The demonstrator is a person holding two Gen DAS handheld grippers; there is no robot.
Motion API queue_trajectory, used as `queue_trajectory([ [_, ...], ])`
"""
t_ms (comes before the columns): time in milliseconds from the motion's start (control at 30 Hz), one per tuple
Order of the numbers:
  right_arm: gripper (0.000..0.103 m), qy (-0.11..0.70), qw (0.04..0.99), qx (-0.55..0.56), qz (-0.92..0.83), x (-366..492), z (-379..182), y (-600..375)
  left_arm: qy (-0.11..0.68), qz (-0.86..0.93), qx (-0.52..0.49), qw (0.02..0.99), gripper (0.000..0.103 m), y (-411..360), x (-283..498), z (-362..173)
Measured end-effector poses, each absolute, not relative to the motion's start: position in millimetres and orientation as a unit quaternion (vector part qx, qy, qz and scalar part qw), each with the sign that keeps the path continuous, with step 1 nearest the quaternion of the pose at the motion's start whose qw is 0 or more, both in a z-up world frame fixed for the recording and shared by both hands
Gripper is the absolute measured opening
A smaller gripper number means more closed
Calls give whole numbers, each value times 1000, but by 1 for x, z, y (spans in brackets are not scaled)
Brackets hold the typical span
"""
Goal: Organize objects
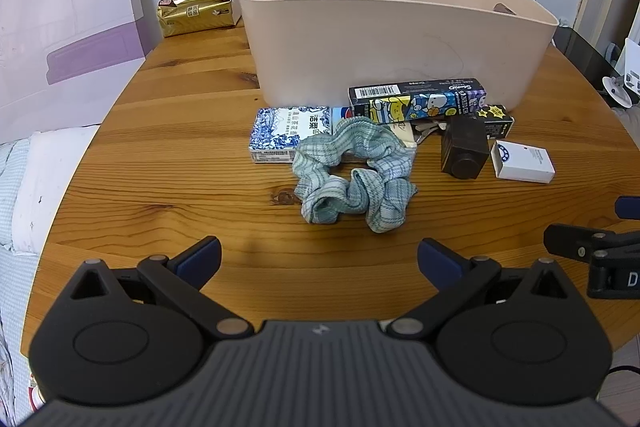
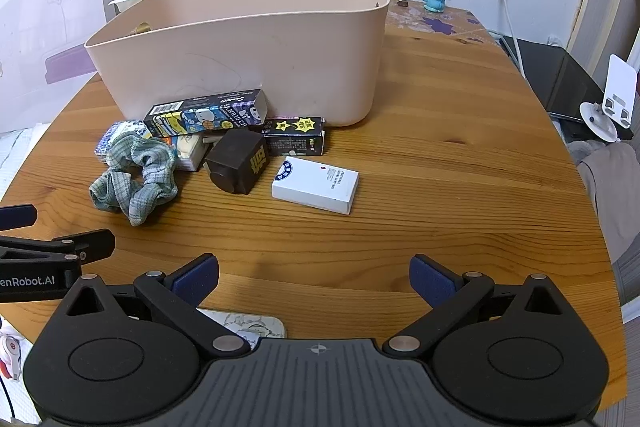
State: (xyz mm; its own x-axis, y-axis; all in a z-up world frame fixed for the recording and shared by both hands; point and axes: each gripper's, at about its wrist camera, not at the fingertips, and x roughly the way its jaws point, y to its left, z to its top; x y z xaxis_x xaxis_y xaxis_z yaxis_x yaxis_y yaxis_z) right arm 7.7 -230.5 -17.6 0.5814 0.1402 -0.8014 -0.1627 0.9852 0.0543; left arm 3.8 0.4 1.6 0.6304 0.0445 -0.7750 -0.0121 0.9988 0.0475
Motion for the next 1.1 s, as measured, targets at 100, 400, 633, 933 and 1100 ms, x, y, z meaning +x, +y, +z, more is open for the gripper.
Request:
queue_trajectory([
  [100, 103, 451, 888, -11, 84, 10, -19, -231, 432, 16, 17, 902, 103, 1, 6, 0],
  [400, 103, 454, 887, -9, 86, 18, -22, -232, 436, 14, 12, 900, 103, 2, 17, -1],
  [633, 103, 458, 885, -2, 83, 32, -29, -236, 443, 19, 1, 896, 103, 9, 30, -5],
  [933, 103, 472, 878, -10, 76, 56, -44, -238, 455, 24, -19, 890, 103, 22, 54, -14],
  [1100, 103, 474, 877, -17, 74, 66, -49, -234, 463, 10, -28, 886, 103, 22, 66, -18],
])
